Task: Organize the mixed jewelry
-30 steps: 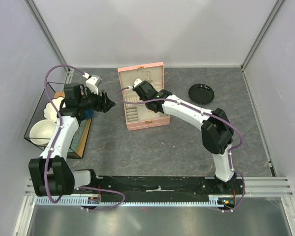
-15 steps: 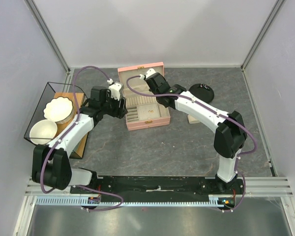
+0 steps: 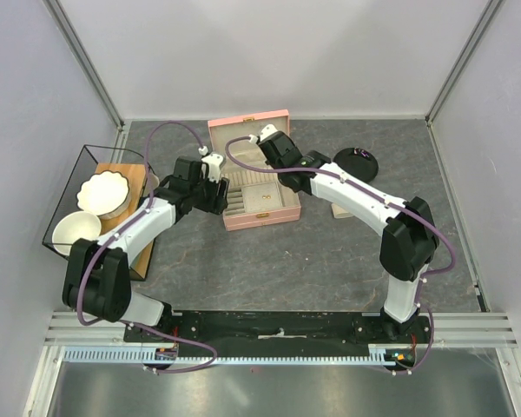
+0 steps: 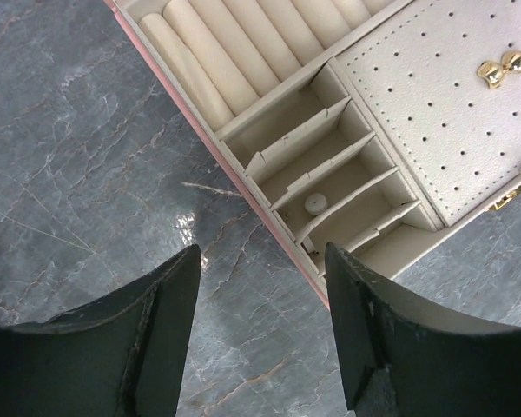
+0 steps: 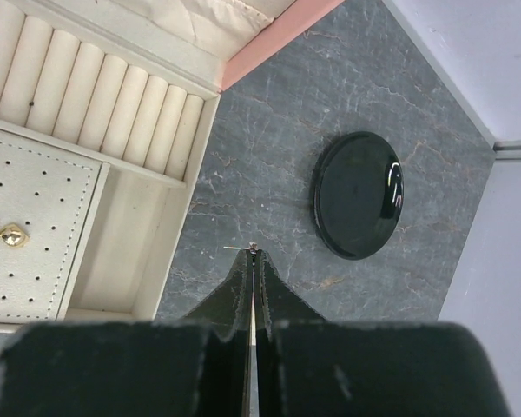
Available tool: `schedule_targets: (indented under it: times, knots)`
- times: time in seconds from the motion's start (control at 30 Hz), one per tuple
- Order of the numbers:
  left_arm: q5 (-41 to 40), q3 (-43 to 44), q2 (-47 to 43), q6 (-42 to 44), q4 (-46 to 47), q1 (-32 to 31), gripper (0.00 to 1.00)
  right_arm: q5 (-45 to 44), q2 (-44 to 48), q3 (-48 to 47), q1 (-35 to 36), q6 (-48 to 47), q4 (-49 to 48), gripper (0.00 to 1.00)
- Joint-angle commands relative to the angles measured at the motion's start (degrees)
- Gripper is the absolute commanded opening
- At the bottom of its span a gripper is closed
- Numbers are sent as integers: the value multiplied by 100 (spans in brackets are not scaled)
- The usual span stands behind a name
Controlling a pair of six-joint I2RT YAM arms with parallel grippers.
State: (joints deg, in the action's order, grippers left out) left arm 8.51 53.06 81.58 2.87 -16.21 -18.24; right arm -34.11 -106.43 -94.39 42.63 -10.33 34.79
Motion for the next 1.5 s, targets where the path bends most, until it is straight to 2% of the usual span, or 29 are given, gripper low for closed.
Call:
schedule_targets:
  times: [0.0,0.47,0.67,0.9,0.97,1.2,1.47]
  knots:
    - [-34,29,112,-226,56,-31,66,-17,281,70,17,101,-16,0]
    - [54,3,323,-217,83,-92,59,36,325,281,17,92,-59,0]
    - [142,20,411,-226,109,-101,49,115,316,342,17,110,-68,0]
    - [282,55,499,-208,118,-110,30,167,351,404,17,145,-68,0]
    - [335,47,490,-200,100,-110,29,176,360,413,26,154,-77,0]
    - [493,-50,429,28,21,-162,14,238,395,430,105,198,-24,0]
    - [502,-296,271,432,-5,-268,12,256,413,456,263,180,19,0]
